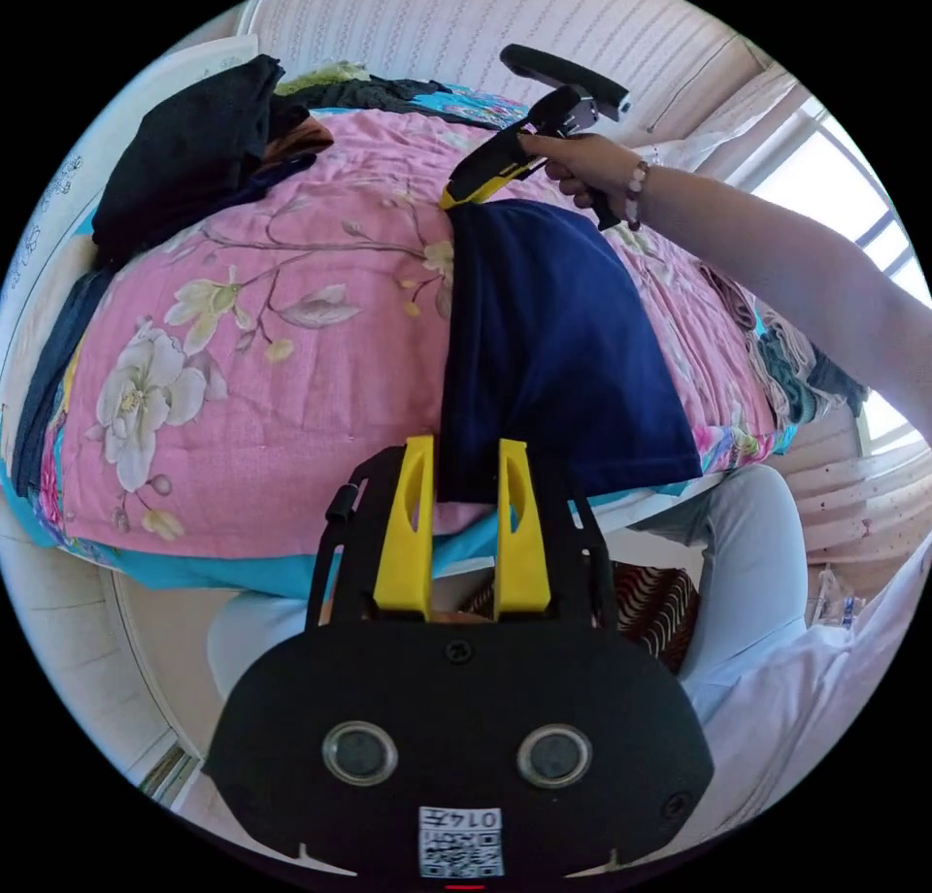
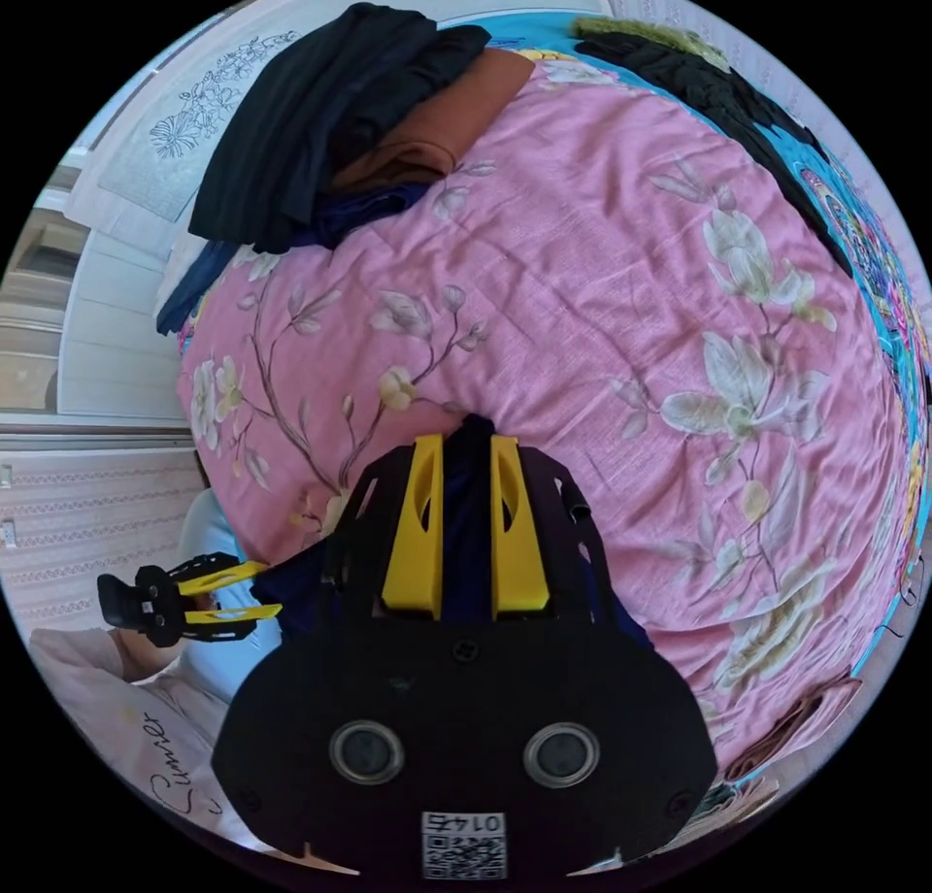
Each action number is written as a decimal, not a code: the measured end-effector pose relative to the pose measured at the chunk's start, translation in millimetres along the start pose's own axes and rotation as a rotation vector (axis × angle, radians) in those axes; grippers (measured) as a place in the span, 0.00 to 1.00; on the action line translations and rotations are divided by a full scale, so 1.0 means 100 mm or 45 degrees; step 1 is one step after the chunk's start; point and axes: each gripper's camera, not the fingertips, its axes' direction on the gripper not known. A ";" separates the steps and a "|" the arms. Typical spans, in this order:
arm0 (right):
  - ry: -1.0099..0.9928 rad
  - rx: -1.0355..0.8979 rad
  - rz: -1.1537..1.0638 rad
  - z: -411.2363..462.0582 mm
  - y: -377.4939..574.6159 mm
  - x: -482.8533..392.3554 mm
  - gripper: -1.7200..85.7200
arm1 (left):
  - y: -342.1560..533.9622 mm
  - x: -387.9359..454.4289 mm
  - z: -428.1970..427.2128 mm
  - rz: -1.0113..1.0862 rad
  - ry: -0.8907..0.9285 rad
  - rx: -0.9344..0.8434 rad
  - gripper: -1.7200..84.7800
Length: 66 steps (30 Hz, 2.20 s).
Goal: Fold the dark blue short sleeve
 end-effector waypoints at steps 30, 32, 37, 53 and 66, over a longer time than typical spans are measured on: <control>-0.286 1.237 0.556 -3.56 4.94 1.97 0.04 | -0.27 2.96 -1.15 1.082 0.449 0.589 0.01; -0.170 1.230 0.611 -3.86 5.22 2.15 0.04 | -0.49 3.25 -1.07 1.108 0.541 0.618 0.02; 0.223 0.946 0.826 -4.83 5.26 2.98 0.06 | -1.36 3.97 -0.72 1.009 0.666 0.741 0.03; 0.213 0.792 0.701 -3.18 5.15 2.91 0.19 | -1.33 2.93 0.02 0.908 0.416 0.276 0.05; 0.066 0.575 0.481 -0.76 5.26 -0.07 0.10 | 0.93 1.01 -1.71 0.400 0.029 0.370 0.01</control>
